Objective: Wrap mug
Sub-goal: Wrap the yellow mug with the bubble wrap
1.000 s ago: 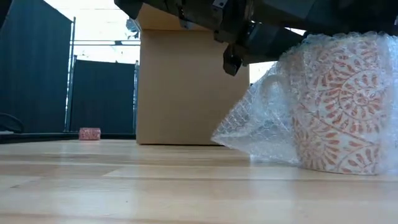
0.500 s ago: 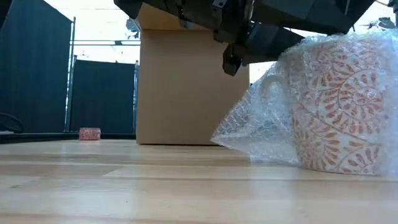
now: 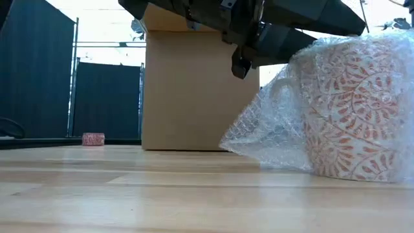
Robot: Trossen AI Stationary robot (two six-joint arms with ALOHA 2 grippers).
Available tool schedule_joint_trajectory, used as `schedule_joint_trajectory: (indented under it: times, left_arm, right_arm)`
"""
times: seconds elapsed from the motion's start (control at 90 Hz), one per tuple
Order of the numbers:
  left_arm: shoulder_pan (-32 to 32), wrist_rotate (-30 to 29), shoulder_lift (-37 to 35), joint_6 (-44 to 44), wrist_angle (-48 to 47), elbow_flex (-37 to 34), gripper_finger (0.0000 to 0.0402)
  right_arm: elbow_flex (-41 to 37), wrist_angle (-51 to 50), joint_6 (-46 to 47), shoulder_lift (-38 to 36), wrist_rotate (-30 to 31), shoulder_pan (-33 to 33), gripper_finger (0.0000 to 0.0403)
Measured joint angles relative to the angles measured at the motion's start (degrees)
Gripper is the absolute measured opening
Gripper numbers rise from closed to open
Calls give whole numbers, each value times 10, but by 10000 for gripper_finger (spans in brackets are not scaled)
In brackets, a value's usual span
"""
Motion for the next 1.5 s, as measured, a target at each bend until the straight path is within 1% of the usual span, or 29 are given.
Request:
schedule_joint_trajectory:
  times: [0.078,0.189,0.444,0.6,0.878,0.989,1.089,1.156,1.222,1.322,1.433,1.5]
  left_arm:
    - [0,0,0,0,0,0,160]
    - [0,0,0,0,1,0,160]
    - [-1,0,0,-1,8,-1,160]
    - [0,6,0,-1,12,-1,160]
    - [0,18,0,2,18,-1,162]
    - [0,40,0,4,19,-1,178]
    - [4,69,-1,3,21,0,202]
    - [6,77,-7,0,10,-1,219]
    - [7,77,-10,2,6,-1,234]
    - [7,75,-29,7,-33,-2,249]
    - [7,43,-47,23,-71,-2,254]
    - [7,38,-59,28,-84,-2,254]
  right_arm:
    - [0,-7,22,22,3,17,244]
    - [0,6,41,62,28,33,244]
    - [0,22,66,129,29,36,244]
    - [0,23,70,142,30,36,244]
    - [0,24,81,144,30,36,250]
    - [0,24,81,144,30,36,254]
    - [0,24,81,144,30,36,254]
    - [0,24,81,144,31,36,254]
    - [0,25,81,144,31,36,254]
    - [0,33,81,144,34,36,254]
    - [0,39,80,144,36,36,254]
    - [0,39,80,144,36,36,254]
